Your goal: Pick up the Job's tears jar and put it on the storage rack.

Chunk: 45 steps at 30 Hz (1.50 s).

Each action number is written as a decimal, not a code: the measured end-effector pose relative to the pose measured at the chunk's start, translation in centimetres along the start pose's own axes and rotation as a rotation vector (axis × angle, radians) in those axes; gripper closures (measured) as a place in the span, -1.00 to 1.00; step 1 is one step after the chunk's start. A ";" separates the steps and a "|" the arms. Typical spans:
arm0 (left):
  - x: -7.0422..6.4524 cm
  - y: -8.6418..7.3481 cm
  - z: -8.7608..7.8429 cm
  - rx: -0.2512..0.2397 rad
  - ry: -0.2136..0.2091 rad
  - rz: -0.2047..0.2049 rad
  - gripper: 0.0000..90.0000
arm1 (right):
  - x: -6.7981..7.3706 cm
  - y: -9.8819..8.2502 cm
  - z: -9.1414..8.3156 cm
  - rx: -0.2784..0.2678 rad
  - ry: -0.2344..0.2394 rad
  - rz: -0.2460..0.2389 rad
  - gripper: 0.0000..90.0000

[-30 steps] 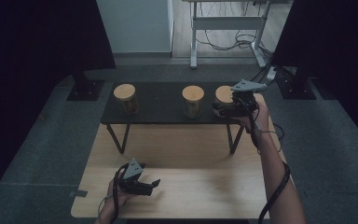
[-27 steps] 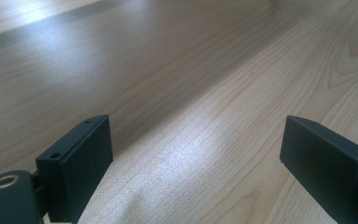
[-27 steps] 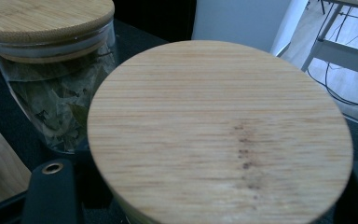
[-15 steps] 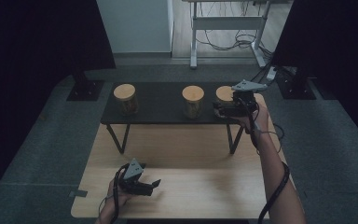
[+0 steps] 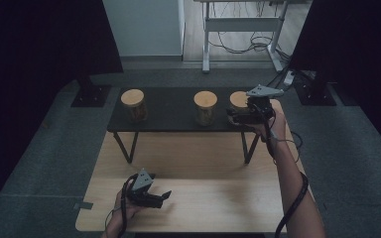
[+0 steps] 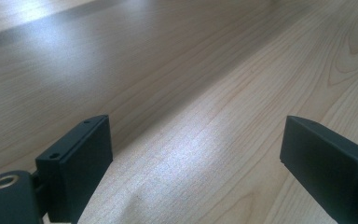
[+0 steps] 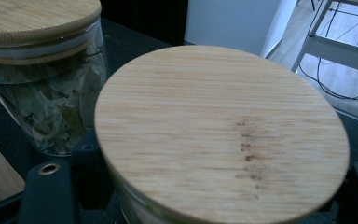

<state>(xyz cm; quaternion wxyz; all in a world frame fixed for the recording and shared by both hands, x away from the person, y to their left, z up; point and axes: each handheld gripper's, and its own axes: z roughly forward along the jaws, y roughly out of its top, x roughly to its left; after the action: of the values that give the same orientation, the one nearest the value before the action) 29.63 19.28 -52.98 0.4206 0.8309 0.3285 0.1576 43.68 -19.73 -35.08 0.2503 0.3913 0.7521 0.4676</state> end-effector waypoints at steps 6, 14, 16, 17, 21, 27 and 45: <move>0.0 0.0 0.0 -0.001 0.001 -0.001 -0.80 | 0.1 0.0 -0.1 -0.003 0.003 -0.001 -0.59; 0.0 0.0 0.1 0.001 0.001 0.003 -0.80 | 0.6 0.0 -0.6 -0.015 -0.016 -0.003 -0.75; -0.1 0.0 0.1 -0.001 0.003 0.003 -0.80 | 0.7 -0.2 -0.8 -0.016 -0.011 -0.002 -0.75; -0.1 0.0 0.1 -0.001 0.003 0.003 -0.80 | 0.7 -0.3 -0.8 -0.010 -0.012 -0.006 -0.76; -0.1 0.0 0.1 0.000 0.003 0.006 -0.80 | 0.8 -0.5 -1.0 -0.001 -0.008 -0.008 -0.77; -0.2 0.0 0.2 0.005 0.001 0.007 -0.80 | 0.8 -0.8 -1.5 -0.002 -0.002 -0.011 -0.78; -0.4 -0.1 0.5 0.011 0.003 0.001 -0.80 | 1.5 -2.3 -3.8 -0.072 -0.042 0.026 -0.80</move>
<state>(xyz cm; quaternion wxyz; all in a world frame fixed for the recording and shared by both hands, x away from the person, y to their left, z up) 29.59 18.75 -53.31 0.4153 0.8332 0.3296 0.1573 39.23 -21.00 -35.50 0.2737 0.4016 0.7242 0.4892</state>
